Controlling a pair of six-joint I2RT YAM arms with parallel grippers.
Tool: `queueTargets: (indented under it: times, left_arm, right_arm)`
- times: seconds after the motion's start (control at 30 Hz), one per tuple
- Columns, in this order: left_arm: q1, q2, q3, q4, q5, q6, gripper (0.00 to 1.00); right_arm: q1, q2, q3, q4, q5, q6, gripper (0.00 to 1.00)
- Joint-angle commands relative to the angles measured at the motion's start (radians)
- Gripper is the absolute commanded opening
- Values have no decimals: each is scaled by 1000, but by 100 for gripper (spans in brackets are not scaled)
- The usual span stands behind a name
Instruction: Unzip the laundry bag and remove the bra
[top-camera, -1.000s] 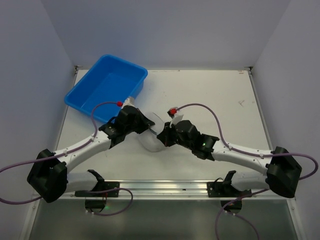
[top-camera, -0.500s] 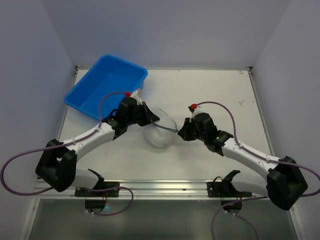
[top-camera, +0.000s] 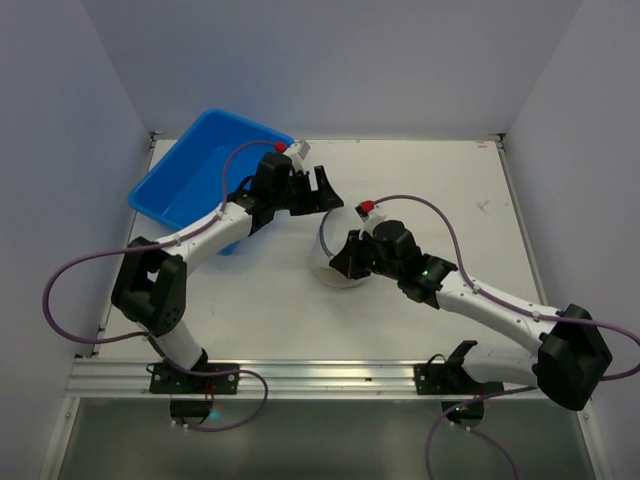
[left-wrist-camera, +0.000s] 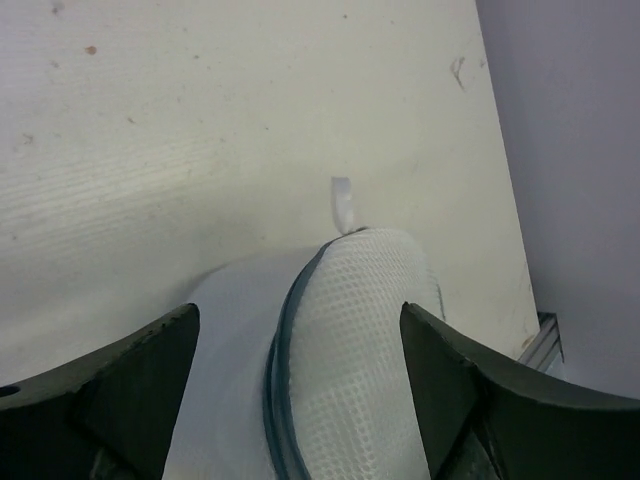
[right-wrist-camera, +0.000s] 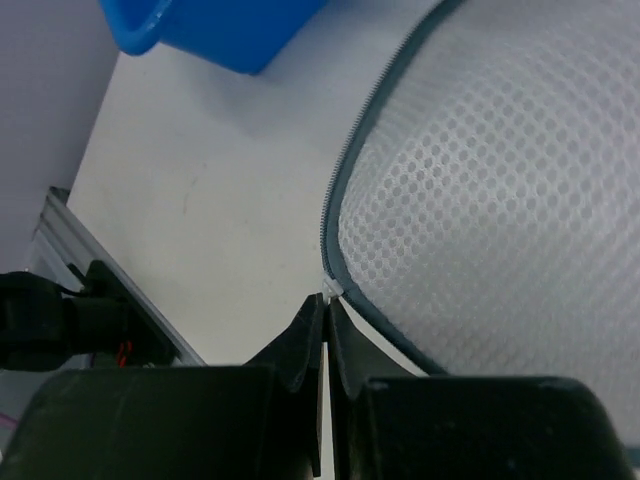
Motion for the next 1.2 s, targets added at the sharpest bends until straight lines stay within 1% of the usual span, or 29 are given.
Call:
queueTargets:
  times: [0.0, 0.03, 0.07, 0.1, 0.13, 0.17, 0.3, 0.4, 0.43, 0.53, 0.6, 0.67, 0.7, 0.73, 0.77, 0.8, 0.83, 0.87, 0.97, 1.07, 1.1, 1.13, 1.17]
  left_arm:
    - [8, -106, -15, -114, -178, -62, 85]
    - [8, -165, -41, -128, -212, -114, 86]
    - [9, -196, -69, -130, -242, -135, 87]
    - [9, -228, -140, -105, -263, -154, 88]
    - [8, -283, -179, -89, -257, -184, 88]
    - [9, -301, -234, -81, -247, -203, 88]
    - [-7, -342, -328, -64, -169, -269, 85]
    - [-29, -373, -385, -42, -167, -300, 82]
    - [-40, -390, -398, -33, -165, -315, 79]
    - [-57, -397, -435, -9, -168, -337, 75]
    - [-66, -391, -451, 11, -167, -347, 69]
    - [-77, -384, -461, 28, -162, -366, 59]
    - [-83, -382, -465, 42, -162, -369, 51]
    - [-86, -384, -466, 45, -167, -370, 43]
    - [-86, -385, -466, 44, -171, -370, 25]
    - [-86, -388, -466, 37, -185, -369, 16]
    - [-86, -393, -466, 33, -191, -367, 3]
    - [-86, -396, -466, 27, -202, -366, 0]
    - [-81, -397, -471, 25, -227, -357, 0]
    - [-66, -379, -469, 36, -204, -340, 0]
    - [-55, -373, -469, 36, -188, -335, 0]
    - [-51, -368, -468, 36, -184, -320, 0]
    - [-46, -367, -468, 37, -179, -308, 0]
  right_arm:
    - [17, 36, 70, 129, 39, 60, 0]
    - [18, 52, 79, 140, 41, 67, 0]
    - [20, 79, 94, 146, 41, 71, 0]
    - [22, 92, 99, 168, 43, 74, 0]
    - [25, 102, 102, 185, 43, 76, 0]
    - [29, 111, 105, 200, 30, 73, 0]
    - [49, 168, 108, 260, 40, 73, 0]
    - [66, 187, 105, 274, 47, 73, 0]
    - [72, 193, 101, 275, 50, 73, 0]
    - [88, 197, 90, 277, 63, 73, 0]
    - [95, 197, 87, 277, 64, 74, 0]
    - [100, 197, 87, 272, 73, 71, 0]
    - [101, 196, 87, 265, 75, 67, 0]
    - [101, 193, 84, 259, 85, 65, 0]
    - [101, 182, 81, 252, 90, 64, 0]
    - [101, 176, 78, 233, 95, 54, 0]
    - [101, 165, 63, 222, 95, 50, 0]
    - [103, 139, 52, 213, 121, 42, 0]
    - [101, 89, -22, 196, 124, -7, 0]
    - [97, 4, -83, 102, 173, -62, 0]
    - [91, -40, -99, 47, 184, -87, 0]
    - [80, -63, -125, 16, 193, -94, 0]
    - [43, -85, -132, -28, 205, -96, 0]
